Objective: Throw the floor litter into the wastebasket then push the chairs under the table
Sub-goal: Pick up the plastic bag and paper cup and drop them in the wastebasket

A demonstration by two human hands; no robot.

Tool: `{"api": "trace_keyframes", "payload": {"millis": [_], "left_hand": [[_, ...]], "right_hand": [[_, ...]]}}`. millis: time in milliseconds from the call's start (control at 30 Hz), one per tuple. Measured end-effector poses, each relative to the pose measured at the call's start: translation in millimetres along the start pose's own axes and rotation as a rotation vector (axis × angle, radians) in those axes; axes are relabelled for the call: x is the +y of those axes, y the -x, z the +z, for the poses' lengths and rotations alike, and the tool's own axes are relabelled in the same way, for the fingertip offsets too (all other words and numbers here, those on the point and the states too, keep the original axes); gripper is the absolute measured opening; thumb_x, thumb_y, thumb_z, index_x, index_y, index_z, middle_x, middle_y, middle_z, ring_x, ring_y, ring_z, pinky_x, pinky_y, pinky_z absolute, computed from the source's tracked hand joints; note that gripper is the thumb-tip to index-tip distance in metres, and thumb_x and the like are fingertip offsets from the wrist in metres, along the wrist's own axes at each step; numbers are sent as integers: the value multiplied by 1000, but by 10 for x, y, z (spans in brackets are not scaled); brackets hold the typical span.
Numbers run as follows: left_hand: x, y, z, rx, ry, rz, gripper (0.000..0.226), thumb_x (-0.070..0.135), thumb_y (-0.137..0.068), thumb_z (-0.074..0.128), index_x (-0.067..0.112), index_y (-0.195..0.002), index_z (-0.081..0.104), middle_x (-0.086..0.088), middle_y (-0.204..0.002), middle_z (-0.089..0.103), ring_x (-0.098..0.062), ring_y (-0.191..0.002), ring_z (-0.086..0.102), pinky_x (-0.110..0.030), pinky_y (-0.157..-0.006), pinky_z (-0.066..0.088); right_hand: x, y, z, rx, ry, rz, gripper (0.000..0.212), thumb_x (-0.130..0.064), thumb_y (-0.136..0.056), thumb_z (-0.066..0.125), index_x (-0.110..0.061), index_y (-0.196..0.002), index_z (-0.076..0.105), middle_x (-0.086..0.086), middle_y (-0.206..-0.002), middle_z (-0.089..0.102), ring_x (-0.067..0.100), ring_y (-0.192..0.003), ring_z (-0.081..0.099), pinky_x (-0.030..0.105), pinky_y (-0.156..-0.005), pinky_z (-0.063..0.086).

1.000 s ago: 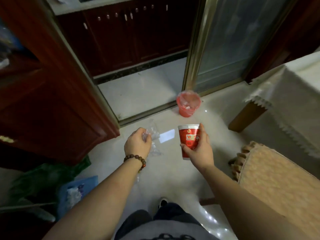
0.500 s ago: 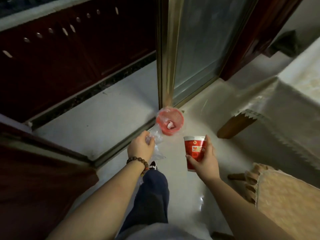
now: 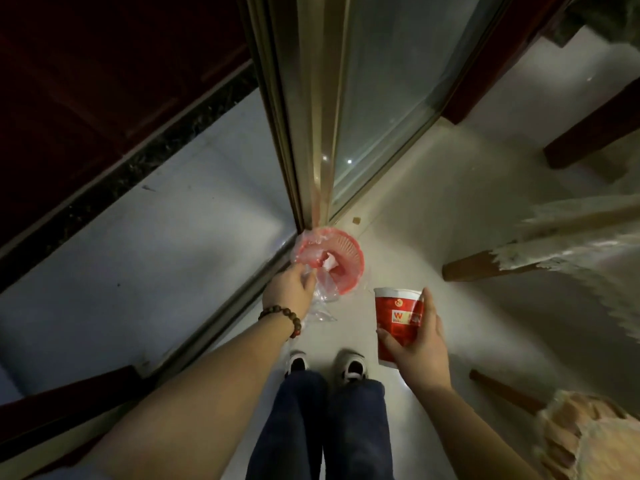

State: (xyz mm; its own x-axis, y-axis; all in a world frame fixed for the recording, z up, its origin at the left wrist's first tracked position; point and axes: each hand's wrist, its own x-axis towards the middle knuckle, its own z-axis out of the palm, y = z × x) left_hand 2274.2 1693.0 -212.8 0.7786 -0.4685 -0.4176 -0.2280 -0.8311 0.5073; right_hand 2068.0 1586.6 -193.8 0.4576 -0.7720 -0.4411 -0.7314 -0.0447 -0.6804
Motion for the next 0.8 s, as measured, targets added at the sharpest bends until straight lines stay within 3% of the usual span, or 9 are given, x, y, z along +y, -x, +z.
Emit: {"api": "trace_keyframes", "payload": {"millis": [167, 233, 300, 367, 433, 567, 700, 800], "left_hand": [[-197, -968, 833, 3, 102, -113, 19, 38, -93, 53, 21, -85, 53, -5, -68, 56, -24, -64, 54, -25, -53, 38], [-335, -1327, 1196, 12, 223, -176, 26, 41, -91, 56, 15, -86, 54, -1, -70, 55, -20, -66, 53, -27, -57, 44], [-515, -1623, 1531, -26, 340, -221, 39, 48, -89, 56, 17, -112, 57, -1, -96, 62, -20, -84, 60, -32, -68, 51], [-666, -1805, 1764, -123, 376, -250, 56, 59, -88, 51, 32, -136, 42, -1, -130, 51, -22, -102, 58, -34, -73, 52], [-794, -1885, 1895, -206, 396, -227, 64, 69, -85, 43, 48, -142, 23, -1, -143, 39, -26, -114, 55, -41, -79, 54], [-1054, -1891, 1989, -200, 315, -160, 54, 67, -88, 36, 53, -138, 20, 1, -134, 50, -21, -105, 60, -31, -70, 54], [-1279, -1788, 1940, -91, 243, -110, 48, 54, -93, 43, 40, -138, 33, 4, -131, 54, -16, -116, 54, -30, -84, 45], [-1347, -1637, 1865, -30, 184, -18, 46, 48, -94, 46, 32, -137, 40, 3, -130, 53, -10, -114, 49, -29, -88, 44]], "right_hand": [[356, -827, 426, -41, -32, -28, 103, -26, -73, 78, -41, -146, 7, 0, -142, 35, 11, -109, 46, 30, -88, 43], [560, -1125, 618, -51, -38, -35, 102, -22, -73, 78, -37, -147, 9, 0, -139, 37, 7, -105, 44, 25, -85, 41], [776, -1377, 789, -38, -50, -21, 101, -22, -74, 78, -36, -147, 10, 0, -139, 37, 7, -103, 44, 26, -84, 41], [971, -1576, 945, -41, -63, -10, 100, -23, -74, 77, -37, -147, 9, -1, -140, 36, 7, -104, 45, 25, -82, 42], [1122, -1727, 1076, -53, -66, -3, 101, -23, -74, 78, -38, -146, 9, -2, -142, 35, 10, -106, 48, 25, -81, 44], [1214, -1921, 1290, -101, -61, -15, 102, -21, -74, 78, -39, -146, 9, -3, -142, 34, 10, -108, 49, 25, -81, 44], [1101, -2129, 1594, -139, -26, -71, 104, -26, -73, 78, -39, -146, 6, -4, -140, 35, 8, -109, 45, 21, -78, 44], [1020, -2359, 1893, -180, 12, -107, 105, -33, -73, 78, -39, -146, 3, 0, -141, 33, 13, -115, 43, 26, -84, 48]]}}
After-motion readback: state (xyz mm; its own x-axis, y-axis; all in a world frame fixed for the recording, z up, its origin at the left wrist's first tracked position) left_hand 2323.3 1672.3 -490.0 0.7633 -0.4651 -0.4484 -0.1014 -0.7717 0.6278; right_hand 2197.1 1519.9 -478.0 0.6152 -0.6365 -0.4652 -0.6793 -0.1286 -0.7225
